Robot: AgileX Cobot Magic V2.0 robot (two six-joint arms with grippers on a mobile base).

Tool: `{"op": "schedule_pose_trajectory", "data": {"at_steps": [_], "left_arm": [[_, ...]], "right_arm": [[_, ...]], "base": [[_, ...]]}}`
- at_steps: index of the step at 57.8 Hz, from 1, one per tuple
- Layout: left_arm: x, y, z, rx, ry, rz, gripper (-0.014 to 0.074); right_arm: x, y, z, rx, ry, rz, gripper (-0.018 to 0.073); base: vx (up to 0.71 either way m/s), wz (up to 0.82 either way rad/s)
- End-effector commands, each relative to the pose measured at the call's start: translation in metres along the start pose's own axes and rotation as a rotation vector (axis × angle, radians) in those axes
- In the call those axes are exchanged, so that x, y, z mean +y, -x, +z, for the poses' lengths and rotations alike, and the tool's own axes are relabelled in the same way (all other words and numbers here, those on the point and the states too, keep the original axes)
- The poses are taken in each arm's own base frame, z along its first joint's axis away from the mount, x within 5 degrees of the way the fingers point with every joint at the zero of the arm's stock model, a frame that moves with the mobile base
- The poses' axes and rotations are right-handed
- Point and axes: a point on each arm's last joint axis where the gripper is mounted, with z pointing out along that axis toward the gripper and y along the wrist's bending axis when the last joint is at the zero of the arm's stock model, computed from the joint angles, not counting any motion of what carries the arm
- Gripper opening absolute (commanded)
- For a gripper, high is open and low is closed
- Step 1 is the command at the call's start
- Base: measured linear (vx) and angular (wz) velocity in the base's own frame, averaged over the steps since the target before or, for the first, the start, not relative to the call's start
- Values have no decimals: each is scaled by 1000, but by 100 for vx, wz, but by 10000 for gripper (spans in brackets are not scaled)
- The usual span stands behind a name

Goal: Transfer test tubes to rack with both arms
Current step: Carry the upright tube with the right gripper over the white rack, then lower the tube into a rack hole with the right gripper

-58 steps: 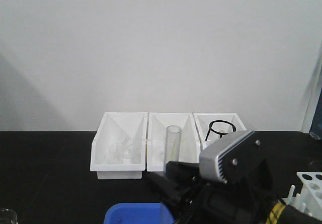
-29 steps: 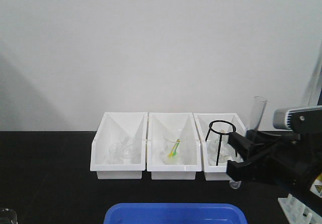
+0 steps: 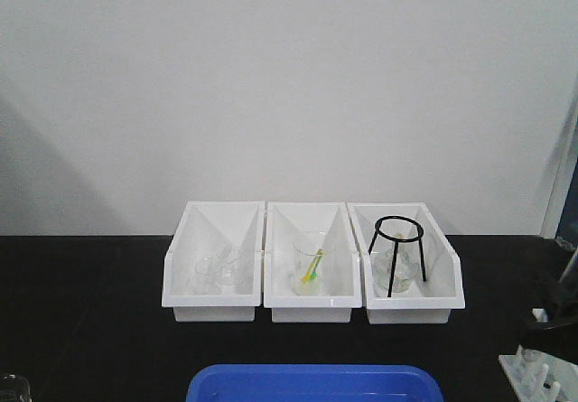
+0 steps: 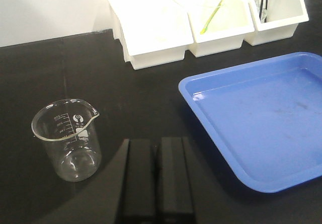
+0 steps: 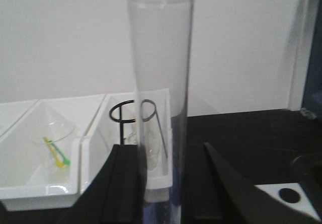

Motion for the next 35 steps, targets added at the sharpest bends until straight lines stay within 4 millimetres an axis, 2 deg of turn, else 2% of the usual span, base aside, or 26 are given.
{"op": "schedule_pose_trajectory", "data": {"at_steps": [1,20,35], "left_arm": [[-1,13,-2,-93,-10,-4,-22],[-1,14,-2,-97,-11,-4,-22],[-1,13,-2,-96,-11,-4,-22]], "right_arm": [[-10,26,-3,-178,-34,-15,-6],[-58,24,-3,-169,-214,-81,-6],[-77,14,7,-196,-266,-77,-6]], "base": [[0,0],[0,0],[0,0]]}}
